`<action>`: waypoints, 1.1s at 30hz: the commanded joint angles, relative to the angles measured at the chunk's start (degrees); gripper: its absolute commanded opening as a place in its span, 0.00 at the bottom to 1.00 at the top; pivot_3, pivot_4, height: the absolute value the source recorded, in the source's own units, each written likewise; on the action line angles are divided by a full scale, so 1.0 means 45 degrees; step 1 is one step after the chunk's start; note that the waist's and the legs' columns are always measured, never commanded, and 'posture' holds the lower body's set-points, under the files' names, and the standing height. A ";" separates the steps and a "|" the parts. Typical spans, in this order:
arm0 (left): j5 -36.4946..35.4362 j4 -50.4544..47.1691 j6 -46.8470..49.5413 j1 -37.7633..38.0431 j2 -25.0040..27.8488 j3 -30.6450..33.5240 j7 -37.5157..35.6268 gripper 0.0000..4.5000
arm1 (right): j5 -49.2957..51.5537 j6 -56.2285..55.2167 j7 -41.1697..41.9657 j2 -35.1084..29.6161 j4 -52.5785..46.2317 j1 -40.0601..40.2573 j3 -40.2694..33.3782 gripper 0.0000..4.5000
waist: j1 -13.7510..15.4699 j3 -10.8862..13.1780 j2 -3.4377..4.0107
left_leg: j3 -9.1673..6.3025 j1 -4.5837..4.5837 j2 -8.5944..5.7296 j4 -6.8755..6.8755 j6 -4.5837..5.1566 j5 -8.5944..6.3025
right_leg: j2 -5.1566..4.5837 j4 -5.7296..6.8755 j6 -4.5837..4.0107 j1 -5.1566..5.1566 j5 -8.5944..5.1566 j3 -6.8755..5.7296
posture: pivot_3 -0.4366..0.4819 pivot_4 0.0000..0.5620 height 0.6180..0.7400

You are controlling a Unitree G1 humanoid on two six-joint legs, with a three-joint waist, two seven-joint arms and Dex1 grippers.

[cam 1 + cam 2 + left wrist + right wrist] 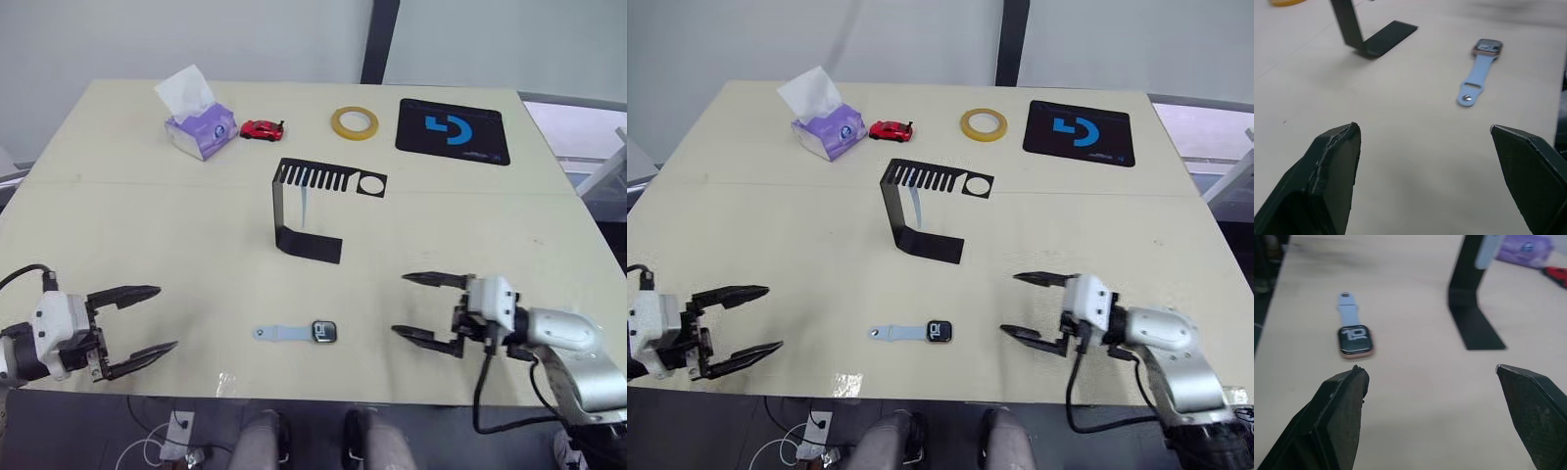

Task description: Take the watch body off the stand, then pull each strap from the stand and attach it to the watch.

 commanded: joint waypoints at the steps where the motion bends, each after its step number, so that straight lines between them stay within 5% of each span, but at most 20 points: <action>1: -0.0162 0.0979 -0.0054 0.0244 -0.0465 0.1330 0.1130 1.00 | -0.0081 -0.1234 -0.0455 -0.0197 0.1147 0.0847 -0.1890 0.99 | 0.0016 -0.0002 -0.0004 | 0.0000 -0.0001 0.0001 -0.0001 0.0001 -0.0001 | -0.0002 -0.0003 0.0000 0.0000 0.0000 0.0005 | 0.48 0.27 1.00; 9: -0.0213 0.0179 0.0394 0.0401 -0.1247 0.1134 0.2494 1.00 | 0.0081 -0.1588 -0.0915 0.0241 0.1417 0.2070 -0.2488 0.99 | 0.0020 -0.0017 -0.0027 | 0.0010 0.0016 -0.0001 0.0004 0.0006 -0.0008 | -0.0018 0.0005 0.0001 0.0005 0.0001 0.0059 | 0.48 0.27 1.00; 19: -0.0463 -0.1913 0.1821 -0.0650 -0.1797 -0.0362 0.4065 1.00 | 0.0414 0.0332 -0.2248 0.1220 -0.0655 0.0893 -0.0948 0.99 | 0.0012 -0.0021 -0.0029 | 0.0038 0.0035 0.0007 -0.0004 -0.0009 -0.0013 | -0.0010 0.0018 -0.0001 -0.0004 0.0002 0.0100 | 0.48 0.27 1.00; 33: -0.0072 -0.5403 0.4391 -0.2093 -0.3702 -0.3032 0.8462 1.00 | 0.1718 0.2043 -0.3309 0.2474 -0.3175 -0.0103 0.0375 0.99 | 0.0048 -0.0036 -0.0054 | 0.0053 0.0036 0.0001 0.0015 0.0003 -0.0016 | -0.0001 0.0027 0.0010 -0.0001 0.0008 0.0120 | 0.48 0.27 1.00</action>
